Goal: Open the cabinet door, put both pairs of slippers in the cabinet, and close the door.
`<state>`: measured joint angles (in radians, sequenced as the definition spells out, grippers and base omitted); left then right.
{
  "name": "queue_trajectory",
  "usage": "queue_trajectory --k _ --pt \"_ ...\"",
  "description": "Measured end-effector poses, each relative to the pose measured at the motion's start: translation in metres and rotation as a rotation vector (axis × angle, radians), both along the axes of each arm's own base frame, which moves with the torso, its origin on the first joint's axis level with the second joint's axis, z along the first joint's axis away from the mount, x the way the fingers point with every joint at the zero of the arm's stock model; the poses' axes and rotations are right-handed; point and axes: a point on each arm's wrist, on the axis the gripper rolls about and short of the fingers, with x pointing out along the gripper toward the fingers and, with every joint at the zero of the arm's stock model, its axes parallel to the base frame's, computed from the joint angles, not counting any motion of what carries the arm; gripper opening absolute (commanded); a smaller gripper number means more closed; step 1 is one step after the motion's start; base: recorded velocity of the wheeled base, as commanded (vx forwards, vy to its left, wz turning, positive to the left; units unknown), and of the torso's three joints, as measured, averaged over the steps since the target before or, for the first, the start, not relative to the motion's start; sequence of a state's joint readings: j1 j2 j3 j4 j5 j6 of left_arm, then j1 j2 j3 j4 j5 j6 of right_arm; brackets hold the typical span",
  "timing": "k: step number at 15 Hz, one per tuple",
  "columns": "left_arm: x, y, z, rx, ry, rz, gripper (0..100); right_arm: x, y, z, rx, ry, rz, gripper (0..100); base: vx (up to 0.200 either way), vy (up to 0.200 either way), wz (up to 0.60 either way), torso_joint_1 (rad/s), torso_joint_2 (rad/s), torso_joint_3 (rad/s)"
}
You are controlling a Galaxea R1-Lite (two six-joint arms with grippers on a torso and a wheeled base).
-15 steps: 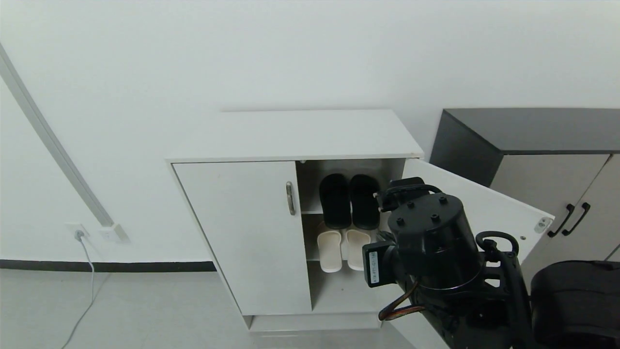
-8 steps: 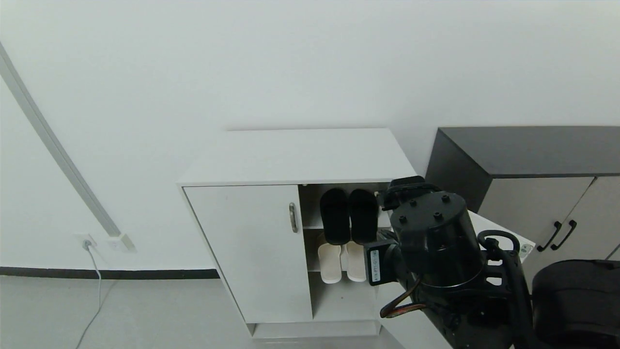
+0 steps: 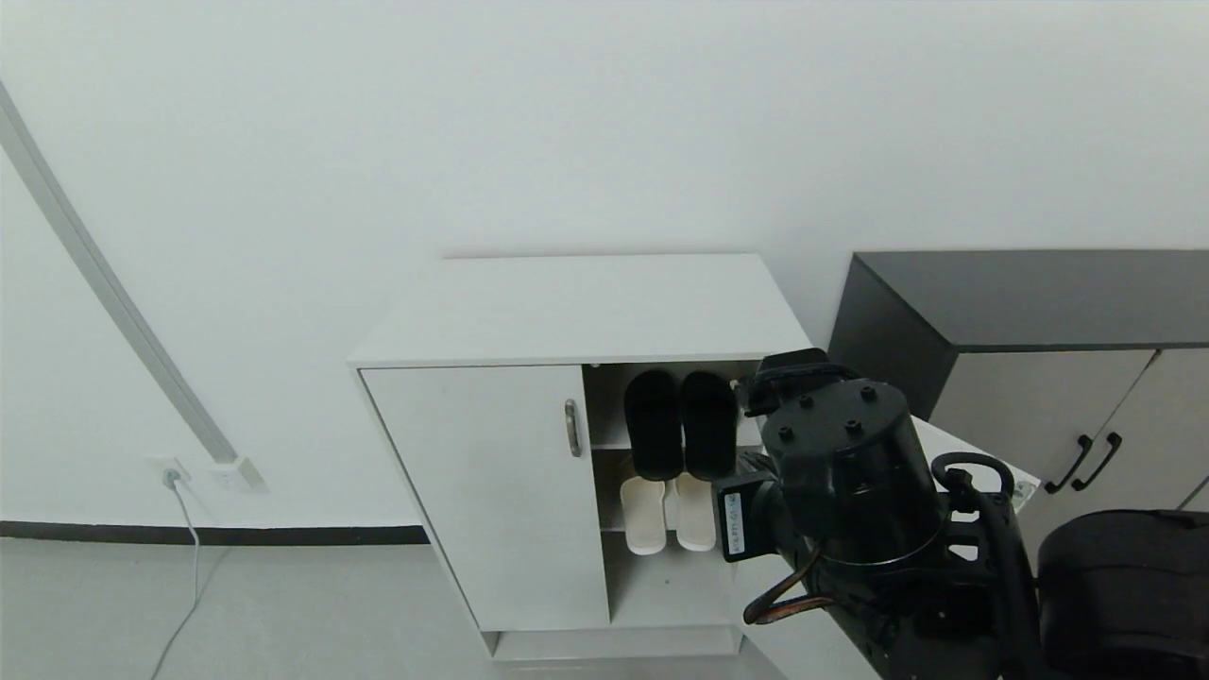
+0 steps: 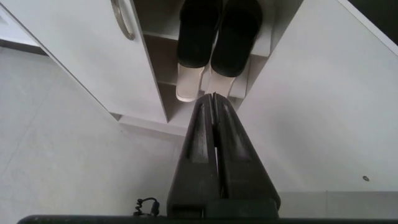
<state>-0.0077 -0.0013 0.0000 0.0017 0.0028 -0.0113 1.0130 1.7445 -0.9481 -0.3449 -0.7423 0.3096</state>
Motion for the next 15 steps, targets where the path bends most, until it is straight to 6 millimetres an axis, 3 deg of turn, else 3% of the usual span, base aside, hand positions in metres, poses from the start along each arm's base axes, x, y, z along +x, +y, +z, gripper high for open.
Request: queue_trajectory --k 5,15 --pt "0.0000 0.0000 0.0000 0.000 0.000 0.001 0 0.0001 -0.0010 -0.0006 -0.002 0.001 -0.001 0 0.000 0.000 -0.60 0.002 0.00 0.001" --pt "0.0000 0.0000 0.0000 0.000 0.000 0.001 0 0.0026 -0.0024 0.0023 0.002 -0.016 -0.005 0 -0.020 0.000 0.00 0.000 0.00 0.000"
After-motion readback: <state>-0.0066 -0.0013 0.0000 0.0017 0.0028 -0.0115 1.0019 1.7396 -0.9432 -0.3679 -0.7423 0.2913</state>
